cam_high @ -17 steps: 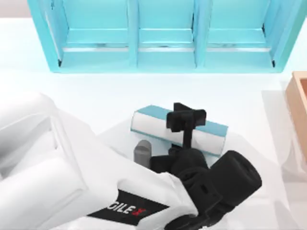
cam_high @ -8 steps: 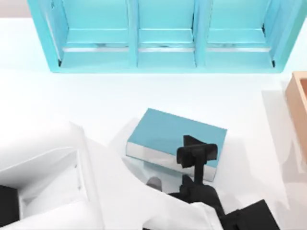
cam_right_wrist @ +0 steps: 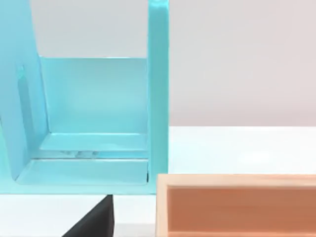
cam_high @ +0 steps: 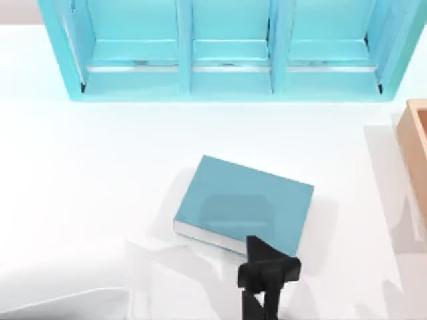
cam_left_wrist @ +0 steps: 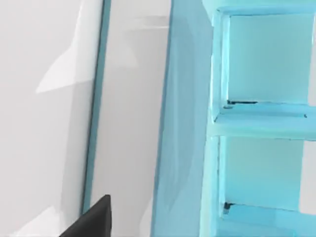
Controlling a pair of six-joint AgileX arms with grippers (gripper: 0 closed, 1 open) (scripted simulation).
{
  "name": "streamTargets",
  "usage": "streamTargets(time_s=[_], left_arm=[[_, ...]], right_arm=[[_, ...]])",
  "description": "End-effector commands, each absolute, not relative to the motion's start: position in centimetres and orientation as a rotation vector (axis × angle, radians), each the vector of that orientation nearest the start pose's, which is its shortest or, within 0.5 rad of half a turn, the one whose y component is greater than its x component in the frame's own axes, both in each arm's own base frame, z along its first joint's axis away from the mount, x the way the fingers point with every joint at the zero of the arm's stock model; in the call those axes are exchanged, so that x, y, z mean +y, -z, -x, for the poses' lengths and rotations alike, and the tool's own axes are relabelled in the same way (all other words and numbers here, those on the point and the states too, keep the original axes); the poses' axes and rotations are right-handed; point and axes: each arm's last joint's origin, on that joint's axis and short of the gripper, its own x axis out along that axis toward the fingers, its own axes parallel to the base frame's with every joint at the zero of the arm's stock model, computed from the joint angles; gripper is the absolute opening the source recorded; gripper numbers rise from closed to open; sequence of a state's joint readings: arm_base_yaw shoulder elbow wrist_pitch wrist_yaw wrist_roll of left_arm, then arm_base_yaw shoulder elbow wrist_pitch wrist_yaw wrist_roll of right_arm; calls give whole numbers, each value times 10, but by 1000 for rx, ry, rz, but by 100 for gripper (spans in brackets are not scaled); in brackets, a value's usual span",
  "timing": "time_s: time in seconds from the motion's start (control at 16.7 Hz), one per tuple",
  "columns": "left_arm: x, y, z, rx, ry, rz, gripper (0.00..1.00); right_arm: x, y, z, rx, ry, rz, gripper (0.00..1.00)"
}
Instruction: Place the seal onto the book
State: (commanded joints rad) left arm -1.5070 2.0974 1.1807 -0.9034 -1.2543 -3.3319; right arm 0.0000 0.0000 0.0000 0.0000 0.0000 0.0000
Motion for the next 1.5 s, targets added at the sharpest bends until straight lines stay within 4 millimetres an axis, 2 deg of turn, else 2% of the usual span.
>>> streamTargets(time_s=[0.18,0.36,0.84,1.02,1.2,1.32,1.5], left_arm=[[-329,-104,-37,122,-322,1519,100],[-327,-110,-29,117,-305,1530,100],[-326,-113,-35,113,-333,1525,100],[-319,-128,-58,123,-433,1510,100],[-301,-152,-92,170,-579,1473,100],[-280,-168,-117,235,-675,1431,100],[-236,-192,-151,387,-758,1343,100]], right_arm=[[-1,-160,-106,0,0,0,100],[-1,-160,-106,0,0,0,100],[-1,-160,-106,0,0,0,100],[-1,-160,-106,0,0,0,100],[-1,-160,-106,0,0,0,100],[-1,-160,-106,0,0,0,100],[-1,-160,-106,0,0,0,100]])
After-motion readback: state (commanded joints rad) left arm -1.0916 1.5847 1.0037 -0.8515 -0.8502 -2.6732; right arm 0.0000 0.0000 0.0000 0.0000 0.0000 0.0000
